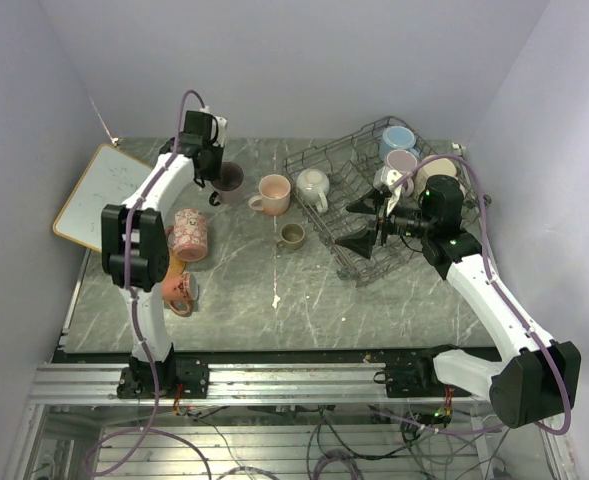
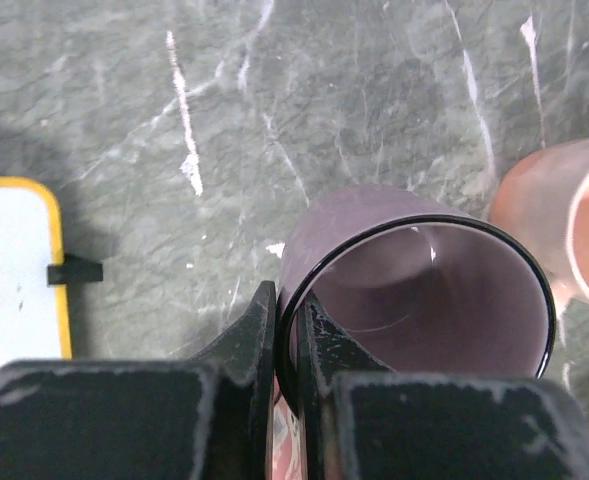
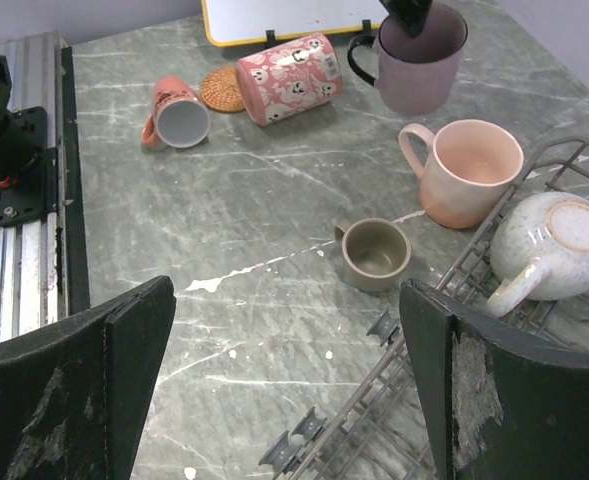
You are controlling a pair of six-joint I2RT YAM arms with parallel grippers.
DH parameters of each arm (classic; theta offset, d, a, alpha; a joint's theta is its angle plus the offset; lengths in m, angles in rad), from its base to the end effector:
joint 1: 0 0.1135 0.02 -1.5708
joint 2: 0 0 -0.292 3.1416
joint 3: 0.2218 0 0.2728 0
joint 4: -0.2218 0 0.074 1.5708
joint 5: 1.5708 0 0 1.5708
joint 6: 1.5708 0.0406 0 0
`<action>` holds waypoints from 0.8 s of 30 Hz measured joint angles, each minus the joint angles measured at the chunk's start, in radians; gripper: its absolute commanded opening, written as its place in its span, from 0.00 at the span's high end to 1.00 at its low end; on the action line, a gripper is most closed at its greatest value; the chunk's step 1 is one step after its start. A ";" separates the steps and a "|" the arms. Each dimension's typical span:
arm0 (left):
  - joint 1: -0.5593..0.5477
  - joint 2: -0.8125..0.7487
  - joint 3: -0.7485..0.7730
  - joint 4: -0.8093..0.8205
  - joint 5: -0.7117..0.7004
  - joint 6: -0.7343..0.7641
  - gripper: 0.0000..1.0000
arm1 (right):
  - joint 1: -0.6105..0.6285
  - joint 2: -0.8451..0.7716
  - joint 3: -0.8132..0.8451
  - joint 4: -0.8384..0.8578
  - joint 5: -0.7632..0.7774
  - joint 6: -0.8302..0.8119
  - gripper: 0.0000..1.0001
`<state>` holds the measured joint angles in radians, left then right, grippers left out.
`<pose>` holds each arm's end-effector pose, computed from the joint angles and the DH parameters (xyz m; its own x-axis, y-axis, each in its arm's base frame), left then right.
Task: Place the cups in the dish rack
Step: Pick up the cup at the center of the board.
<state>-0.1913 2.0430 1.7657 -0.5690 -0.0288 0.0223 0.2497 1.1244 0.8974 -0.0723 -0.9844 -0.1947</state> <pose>0.4922 -0.0941 0.2726 -0.7312 0.1643 -0.6621 0.1877 0.9816 0.0363 0.2425 0.0967 0.3470 -0.1046 -0.1372 -0.9850 -0.9461 0.3190 0.0561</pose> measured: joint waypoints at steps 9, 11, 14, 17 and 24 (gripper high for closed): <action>0.017 -0.268 -0.225 0.161 -0.007 -0.137 0.93 | 0.000 0.000 0.000 0.015 -0.031 0.023 0.06; 0.017 -0.342 -0.301 0.205 0.011 -0.182 0.93 | 0.000 0.000 0.000 0.022 -0.041 0.029 0.06; 0.017 -0.481 -0.448 0.288 0.061 -0.271 0.93 | 0.000 -0.003 -0.001 0.036 -0.058 0.047 0.06; 0.017 -0.615 -0.586 0.383 0.117 -0.373 0.93 | 0.000 -0.013 -0.004 0.063 -0.080 0.072 0.06; 0.011 -0.906 -0.883 0.634 0.211 -0.657 0.93 | -0.001 -0.038 -0.040 0.190 -0.158 0.199 0.06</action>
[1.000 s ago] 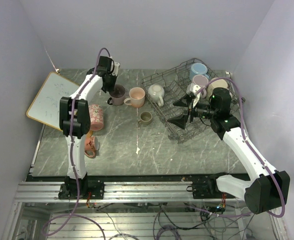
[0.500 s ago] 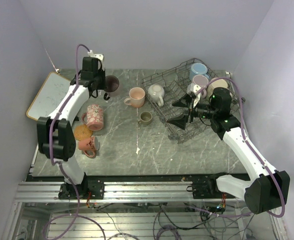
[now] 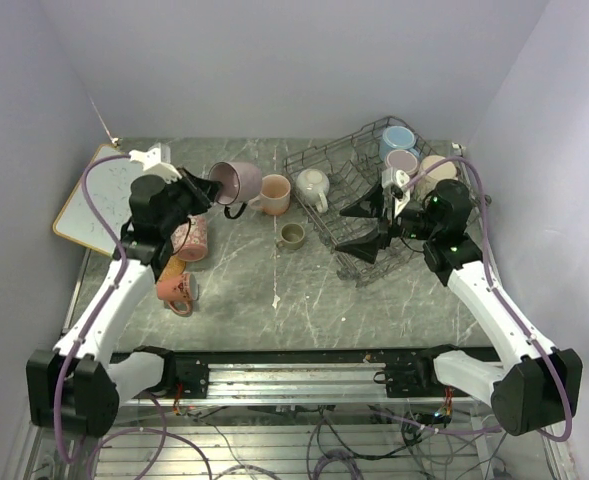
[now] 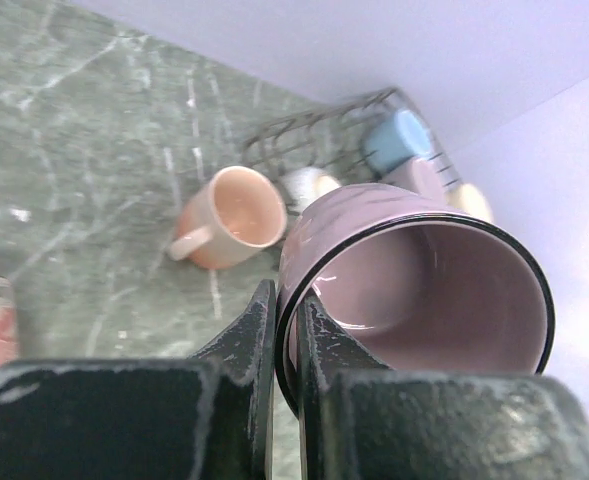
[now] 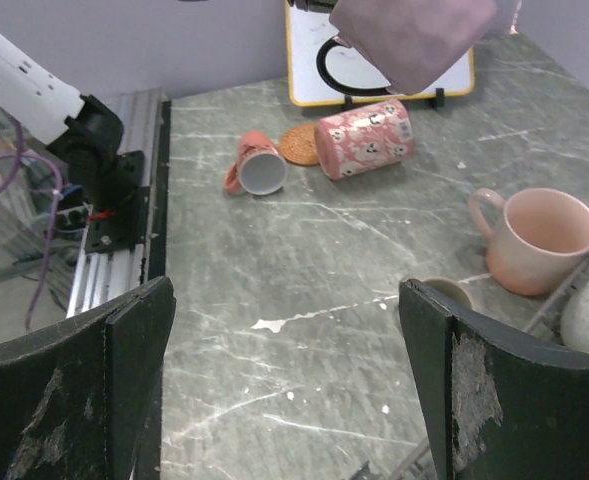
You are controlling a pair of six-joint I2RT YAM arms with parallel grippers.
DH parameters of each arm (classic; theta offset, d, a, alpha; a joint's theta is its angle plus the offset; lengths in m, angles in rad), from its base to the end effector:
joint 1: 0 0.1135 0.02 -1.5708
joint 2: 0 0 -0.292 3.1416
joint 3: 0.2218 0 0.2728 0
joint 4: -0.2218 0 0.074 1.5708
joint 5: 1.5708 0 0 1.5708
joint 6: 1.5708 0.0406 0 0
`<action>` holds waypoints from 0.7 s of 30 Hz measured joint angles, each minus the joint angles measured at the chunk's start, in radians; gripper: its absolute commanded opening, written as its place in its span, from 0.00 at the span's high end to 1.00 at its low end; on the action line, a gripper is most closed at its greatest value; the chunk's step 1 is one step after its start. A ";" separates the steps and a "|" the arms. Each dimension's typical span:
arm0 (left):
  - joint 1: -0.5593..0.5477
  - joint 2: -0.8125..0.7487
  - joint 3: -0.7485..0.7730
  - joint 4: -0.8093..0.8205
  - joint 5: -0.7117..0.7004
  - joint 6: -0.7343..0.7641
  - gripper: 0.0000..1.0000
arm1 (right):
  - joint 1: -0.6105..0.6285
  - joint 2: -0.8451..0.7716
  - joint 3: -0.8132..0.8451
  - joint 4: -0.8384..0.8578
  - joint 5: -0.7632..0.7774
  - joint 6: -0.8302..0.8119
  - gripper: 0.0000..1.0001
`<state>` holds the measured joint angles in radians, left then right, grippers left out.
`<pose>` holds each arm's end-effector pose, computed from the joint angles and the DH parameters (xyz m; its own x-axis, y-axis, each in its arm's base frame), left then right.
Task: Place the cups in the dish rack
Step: Pick up the cup at the center of the board, then turn the cup upside down in the dish rack.
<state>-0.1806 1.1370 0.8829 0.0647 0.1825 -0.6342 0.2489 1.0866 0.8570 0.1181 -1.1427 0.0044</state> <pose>0.2759 -0.0579 0.3482 -0.3578 -0.5270 -0.7709 0.1738 0.7735 -0.6095 0.2304 0.0967 0.3597 -0.1121 -0.0266 -0.9933 -0.9780 0.1798 0.1056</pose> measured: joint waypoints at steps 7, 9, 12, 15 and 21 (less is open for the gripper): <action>-0.042 -0.196 -0.186 0.174 0.006 -0.233 0.93 | -0.001 -0.002 -0.067 0.179 -0.062 0.174 0.06; -0.068 -0.236 -0.222 0.224 0.000 -0.288 0.93 | -0.001 -0.002 -0.084 0.247 -0.075 0.233 0.06; -0.120 -0.276 -0.272 0.311 -0.023 -0.363 0.93 | -0.001 -0.002 -0.113 0.358 -0.086 0.345 0.05; -0.202 -0.289 -0.315 0.405 -0.069 -0.422 0.93 | -0.001 0.001 -0.145 0.500 -0.089 0.484 0.04; -0.389 -0.240 -0.369 0.594 -0.172 -0.498 0.93 | -0.001 0.025 -0.181 0.689 -0.077 0.692 0.04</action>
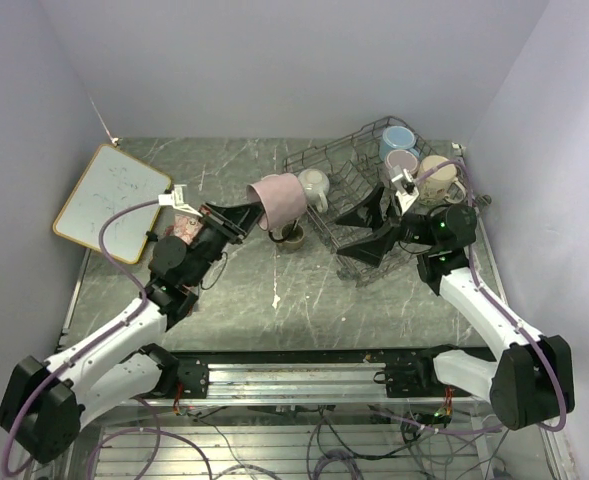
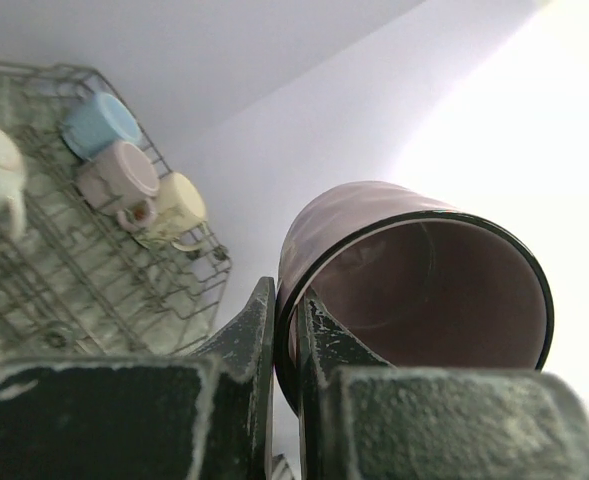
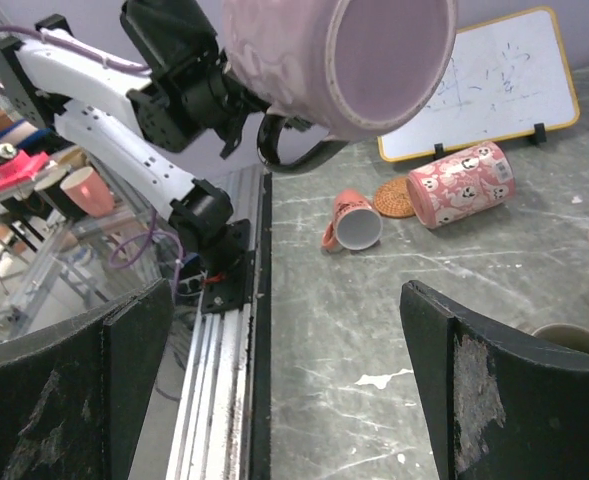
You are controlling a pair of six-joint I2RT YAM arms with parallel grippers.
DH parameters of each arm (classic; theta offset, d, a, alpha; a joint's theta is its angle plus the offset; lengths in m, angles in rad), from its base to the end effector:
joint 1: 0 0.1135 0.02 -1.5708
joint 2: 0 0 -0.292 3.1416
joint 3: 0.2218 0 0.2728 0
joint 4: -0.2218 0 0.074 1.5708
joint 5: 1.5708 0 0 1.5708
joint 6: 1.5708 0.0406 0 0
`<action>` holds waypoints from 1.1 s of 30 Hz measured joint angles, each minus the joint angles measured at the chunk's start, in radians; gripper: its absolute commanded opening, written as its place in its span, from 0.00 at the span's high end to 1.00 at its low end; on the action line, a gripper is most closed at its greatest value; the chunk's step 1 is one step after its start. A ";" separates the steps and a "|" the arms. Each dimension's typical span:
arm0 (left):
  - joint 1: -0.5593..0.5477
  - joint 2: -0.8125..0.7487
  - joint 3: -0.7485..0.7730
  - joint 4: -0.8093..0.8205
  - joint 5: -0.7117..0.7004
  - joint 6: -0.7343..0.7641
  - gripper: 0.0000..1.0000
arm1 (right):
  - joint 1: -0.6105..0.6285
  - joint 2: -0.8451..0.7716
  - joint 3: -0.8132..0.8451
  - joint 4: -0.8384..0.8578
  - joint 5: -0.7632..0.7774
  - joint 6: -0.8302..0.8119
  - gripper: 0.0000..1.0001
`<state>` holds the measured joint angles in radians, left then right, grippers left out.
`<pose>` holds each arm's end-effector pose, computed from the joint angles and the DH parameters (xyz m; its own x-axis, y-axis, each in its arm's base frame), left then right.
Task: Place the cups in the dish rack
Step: Turn the cup upside down in the dish rack.
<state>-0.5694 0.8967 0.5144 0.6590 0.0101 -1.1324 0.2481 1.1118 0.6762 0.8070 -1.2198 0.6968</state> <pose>0.1828 -0.1175 0.3293 -0.3979 -0.8203 -0.4108 0.4406 0.2219 -0.8698 0.2225 0.0957 0.3493 -0.3287 0.1444 -0.9333 -0.9410 0.0336 0.3367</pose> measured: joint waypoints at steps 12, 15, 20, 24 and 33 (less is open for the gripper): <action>-0.248 0.232 0.003 0.329 -0.169 -0.034 0.93 | 0.031 0.023 -0.020 0.126 0.053 0.200 0.07; -0.294 0.304 0.034 0.393 -0.185 -0.031 0.93 | 0.041 0.026 -0.022 0.129 0.062 0.229 0.08; -0.332 0.410 0.077 0.501 -0.192 -0.031 0.93 | 0.052 0.024 -0.028 0.138 0.077 0.267 0.12; -0.341 0.455 0.102 0.552 -0.198 -0.031 0.93 | 0.055 0.018 -0.043 0.176 0.088 0.312 0.16; -0.352 0.512 0.150 0.629 -0.201 -0.027 0.93 | 0.061 0.014 -0.050 0.266 0.109 0.427 0.22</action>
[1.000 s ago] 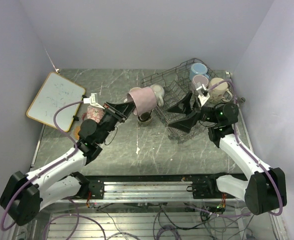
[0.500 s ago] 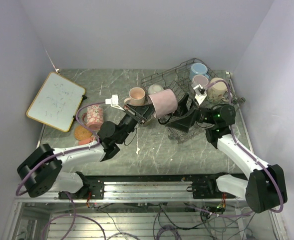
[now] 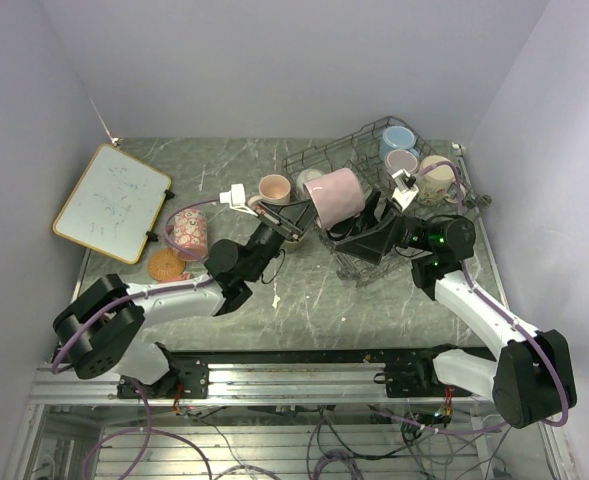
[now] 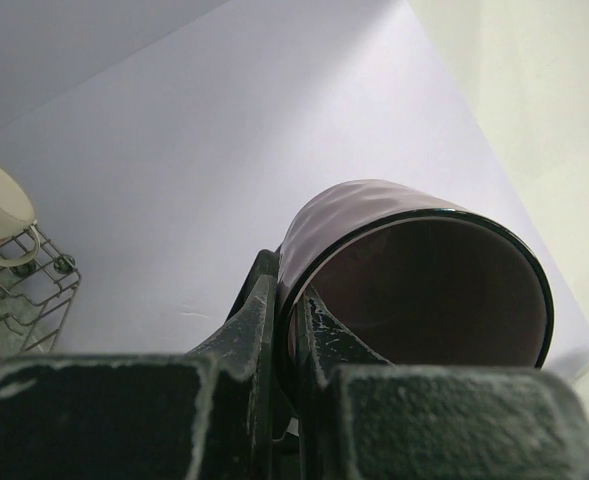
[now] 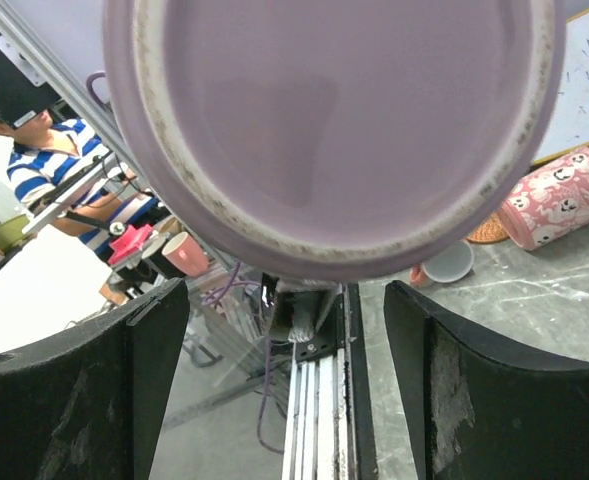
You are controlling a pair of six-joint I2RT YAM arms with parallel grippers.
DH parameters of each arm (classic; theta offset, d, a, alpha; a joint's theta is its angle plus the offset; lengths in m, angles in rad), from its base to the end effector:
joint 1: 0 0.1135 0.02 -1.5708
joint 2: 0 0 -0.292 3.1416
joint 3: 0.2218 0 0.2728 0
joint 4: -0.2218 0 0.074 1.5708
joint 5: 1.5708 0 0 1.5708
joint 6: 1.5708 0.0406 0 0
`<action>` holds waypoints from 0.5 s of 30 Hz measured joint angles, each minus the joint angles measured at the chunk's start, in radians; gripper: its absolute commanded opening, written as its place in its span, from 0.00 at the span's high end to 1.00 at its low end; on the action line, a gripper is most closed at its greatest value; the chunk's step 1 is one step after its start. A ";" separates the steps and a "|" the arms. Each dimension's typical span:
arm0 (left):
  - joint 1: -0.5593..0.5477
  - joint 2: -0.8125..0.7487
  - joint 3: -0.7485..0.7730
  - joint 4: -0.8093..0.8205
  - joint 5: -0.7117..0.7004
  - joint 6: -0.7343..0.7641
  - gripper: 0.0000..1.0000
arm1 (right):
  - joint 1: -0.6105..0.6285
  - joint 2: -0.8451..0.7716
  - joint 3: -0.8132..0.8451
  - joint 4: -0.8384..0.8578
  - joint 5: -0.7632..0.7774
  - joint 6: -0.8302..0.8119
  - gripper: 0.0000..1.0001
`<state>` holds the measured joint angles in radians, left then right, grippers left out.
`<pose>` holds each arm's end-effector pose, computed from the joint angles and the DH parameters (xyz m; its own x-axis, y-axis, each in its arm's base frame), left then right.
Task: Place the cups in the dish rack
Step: Turn the cup upside down in the dish rack.
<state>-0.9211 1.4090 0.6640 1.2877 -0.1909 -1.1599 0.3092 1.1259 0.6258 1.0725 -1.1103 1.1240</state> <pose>0.1917 -0.2396 0.3242 -0.5018 -0.8274 -0.2522 0.5594 -0.0881 -0.8242 0.2118 0.1059 0.3520 -0.5459 0.2463 -0.8008 -0.8337 -0.0647 0.5484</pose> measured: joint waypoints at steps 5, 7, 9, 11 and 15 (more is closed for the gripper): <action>-0.014 0.029 0.007 0.018 0.000 0.000 0.93 | 0.004 0.000 -0.002 0.033 0.005 0.037 0.26; -0.026 0.051 0.018 0.034 0.000 -0.001 0.93 | 0.005 -0.001 -0.009 0.047 0.011 0.048 0.27; -0.035 0.073 0.024 0.055 0.000 -0.008 0.93 | 0.005 -0.003 -0.019 0.058 0.019 0.056 0.29; -0.041 0.097 0.027 0.074 -0.001 -0.013 0.93 | 0.005 -0.003 -0.025 0.066 0.026 0.063 0.31; -0.045 0.129 0.029 0.113 -0.005 -0.027 0.93 | 0.005 -0.003 -0.031 0.068 0.034 0.072 0.37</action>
<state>-0.9661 1.5375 0.6933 1.4010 -0.1955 -1.1866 0.3138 1.1225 0.5945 1.1408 -1.0760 1.1957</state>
